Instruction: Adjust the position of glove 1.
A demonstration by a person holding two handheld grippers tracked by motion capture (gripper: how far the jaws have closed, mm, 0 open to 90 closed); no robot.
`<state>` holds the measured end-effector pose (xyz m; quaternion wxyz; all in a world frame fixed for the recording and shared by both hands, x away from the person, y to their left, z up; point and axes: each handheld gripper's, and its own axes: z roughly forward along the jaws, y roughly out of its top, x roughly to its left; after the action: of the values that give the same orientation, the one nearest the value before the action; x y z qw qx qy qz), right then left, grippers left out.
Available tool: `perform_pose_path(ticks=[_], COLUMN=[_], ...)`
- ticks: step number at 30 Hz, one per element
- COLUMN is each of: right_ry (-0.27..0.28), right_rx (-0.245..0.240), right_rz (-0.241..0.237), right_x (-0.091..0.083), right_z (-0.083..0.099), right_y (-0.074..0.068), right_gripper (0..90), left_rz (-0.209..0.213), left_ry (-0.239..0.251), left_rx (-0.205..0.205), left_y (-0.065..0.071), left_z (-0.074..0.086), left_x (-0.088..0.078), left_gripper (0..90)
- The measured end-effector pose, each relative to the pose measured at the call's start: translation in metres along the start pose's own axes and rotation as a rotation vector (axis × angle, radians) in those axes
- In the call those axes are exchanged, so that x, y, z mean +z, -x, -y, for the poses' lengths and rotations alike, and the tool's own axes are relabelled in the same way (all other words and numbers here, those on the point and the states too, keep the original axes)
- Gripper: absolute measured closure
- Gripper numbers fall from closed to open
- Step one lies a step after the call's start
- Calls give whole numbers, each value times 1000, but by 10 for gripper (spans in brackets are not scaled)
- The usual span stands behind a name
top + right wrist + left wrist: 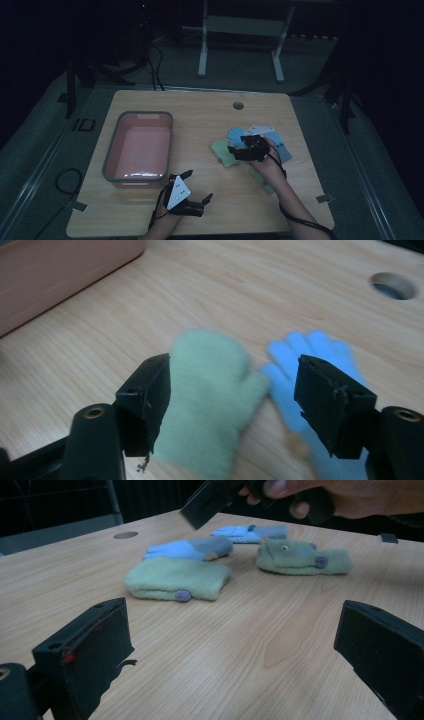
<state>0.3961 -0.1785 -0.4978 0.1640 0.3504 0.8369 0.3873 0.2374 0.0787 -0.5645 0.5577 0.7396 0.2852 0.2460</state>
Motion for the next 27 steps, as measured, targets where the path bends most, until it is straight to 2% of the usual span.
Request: perform_pose_path(ticks=[2,4,5,9,11,13,16,22,27], right_ry=[-7,-12,-13,-45,-53,-66,-99,-145,-153], right_rx=[0,3,7,-22,-31,-61,-42,-58,-72], right_rz=[-4,-8,-35,-42,-49,-22,-25,2,8], right_x=[4,10,15,23,26,35,48,67,68], right_z=[-1,-3,-5,-10,-10,-10,-8,-2,1], right_y=[-1,-3,-4,-7,-8,-11,-9,-8,-10], right_gripper=[363,416,492,546,547,562,555,582,616], left_rz=[1,2,2,4,4,7,9,12,10], left_ry=[0,1,1,1,1,1,1,2,1], left_rx=[0,0,0,-1,-2,-2,-2,-11,-6], left_y=[0,0,0,0,0,0,0,-1,0], left_z=[0,0,0,0,0,0,0,0,0], left_x=[0,0,0,0,0,0,0,0,0], left_gripper=[21,21,21,20,21,20,21,20,21])
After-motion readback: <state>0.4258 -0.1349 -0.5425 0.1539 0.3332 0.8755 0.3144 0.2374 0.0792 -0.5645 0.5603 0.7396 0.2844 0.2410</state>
